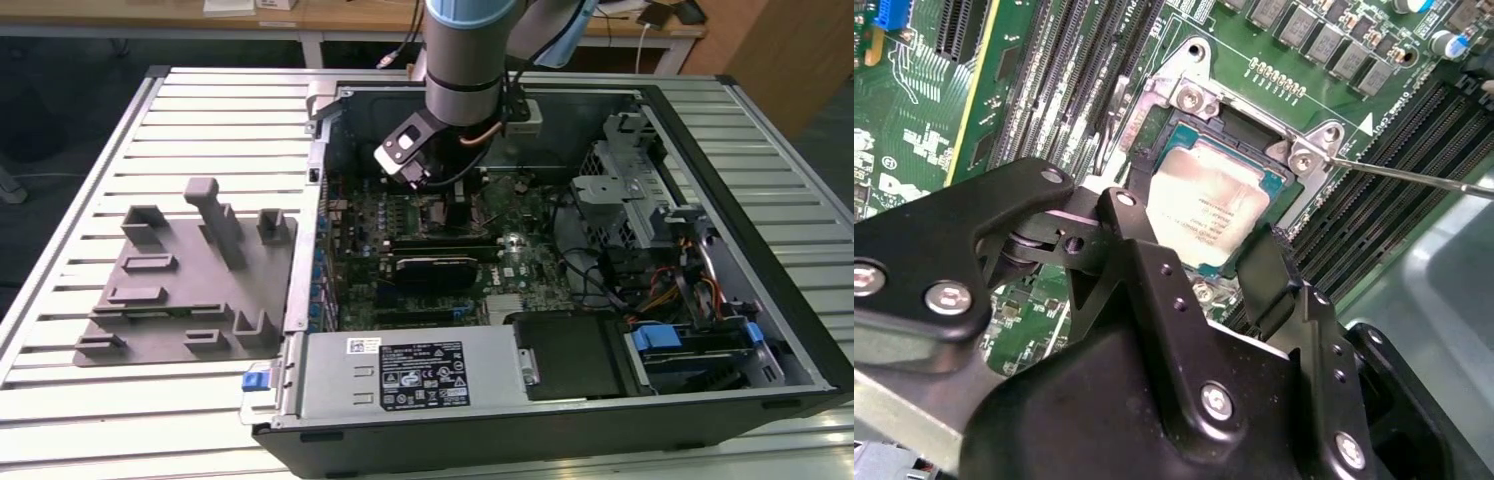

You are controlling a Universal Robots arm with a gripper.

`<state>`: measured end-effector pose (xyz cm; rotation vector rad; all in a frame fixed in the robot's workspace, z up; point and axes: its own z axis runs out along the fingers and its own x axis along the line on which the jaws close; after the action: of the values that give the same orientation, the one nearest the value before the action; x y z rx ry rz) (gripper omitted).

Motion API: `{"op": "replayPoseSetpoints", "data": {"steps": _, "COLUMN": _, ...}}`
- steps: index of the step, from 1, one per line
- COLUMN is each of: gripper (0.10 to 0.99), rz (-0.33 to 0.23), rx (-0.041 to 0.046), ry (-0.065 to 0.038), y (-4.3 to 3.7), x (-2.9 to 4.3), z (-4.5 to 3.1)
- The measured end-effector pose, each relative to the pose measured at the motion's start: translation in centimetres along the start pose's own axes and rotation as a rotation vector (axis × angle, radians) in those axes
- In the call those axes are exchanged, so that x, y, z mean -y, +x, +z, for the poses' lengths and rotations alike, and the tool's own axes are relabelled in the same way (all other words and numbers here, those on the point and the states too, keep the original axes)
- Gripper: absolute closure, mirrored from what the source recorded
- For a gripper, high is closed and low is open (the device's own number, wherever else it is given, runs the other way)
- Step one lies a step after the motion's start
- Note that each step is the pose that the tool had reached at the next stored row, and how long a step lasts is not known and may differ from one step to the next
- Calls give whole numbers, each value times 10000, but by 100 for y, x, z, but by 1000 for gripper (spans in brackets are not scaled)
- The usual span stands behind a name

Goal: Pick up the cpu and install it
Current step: 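Place the cpu into insertion slot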

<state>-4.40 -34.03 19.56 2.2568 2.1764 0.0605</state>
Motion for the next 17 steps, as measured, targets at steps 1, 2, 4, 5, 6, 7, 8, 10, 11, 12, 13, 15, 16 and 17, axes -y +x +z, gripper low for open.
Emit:
{"op": "replayPoseSetpoints", "data": {"steps": 1, "gripper": 471, "rz": 0, "rx": 0, "ry": -1, "y": 0, "x": -1, "z": -14}}
{"op": "replayPoseSetpoints", "data": {"steps": 2, "gripper": 471, "rz": 0, "rx": -1, "ry": -1, "y": 1, "x": -1, "z": -30}}
{"op": "replayPoseSetpoints", "data": {"steps": 4, "gripper": 471, "rz": 0, "rx": 0, "ry": 0, "y": 2, "x": -2, "z": -66}}
{"op": "replayPoseSetpoints", "data": {"steps": 5, "gripper": 471, "rz": 0, "rx": 0, "ry": 0, "y": 2, "x": -2, "z": -82}}
{"op": "replayPoseSetpoints", "data": {"steps": 6, "gripper": 471, "rz": 0, "rx": -1, "ry": 0, "y": 2, "x": -3, "z": -93}}
{"op": "replayPoseSetpoints", "data": {"steps": 7, "gripper": 471, "rz": 0, "rx": -2, "ry": -1, "y": 2, "x": -3, "z": -94}}
{"op": "replayPoseSetpoints", "data": {"steps": 8, "gripper": 471, "rz": 0, "rx": -3, "ry": -1, "y": 3, "x": -3, "z": -94}}
{"op": "replayPoseSetpoints", "data": {"steps": 10, "gripper": 471, "rz": 1, "rx": -2, "ry": -1, "y": 3, "x": -3, "z": -95}}
{"op": "replayPoseSetpoints", "data": {"steps": 11, "gripper": 471, "rz": 0, "rx": 0, "ry": 0, "y": 2, "x": -3, "z": -96}}
{"op": "replayPoseSetpoints", "data": {"steps": 12, "gripper": 471, "rz": 0, "rx": -1, "ry": -1, "y": 2, "x": -3, "z": -96}}
{"op": "replayPoseSetpoints", "data": {"steps": 13, "gripper": 471, "rz": 0, "rx": -1, "ry": -1, "y": 2, "x": -3, "z": -96}}
{"op": "replayPoseSetpoints", "data": {"steps": 15, "gripper": 486, "rz": 0, "rx": -1, "ry": -1, "y": 2, "x": -3, "z": -97}}
{"op": "replayPoseSetpoints", "data": {"steps": 16, "gripper": 549, "rz": 0, "rx": -1, "ry": 0, "y": 2, "x": -3, "z": -98}}
{"op": "replayPoseSetpoints", "data": {"steps": 17, "gripper": 549, "rz": 0, "rx": -1, "ry": 0, "y": 2, "x": -3, "z": -98}}
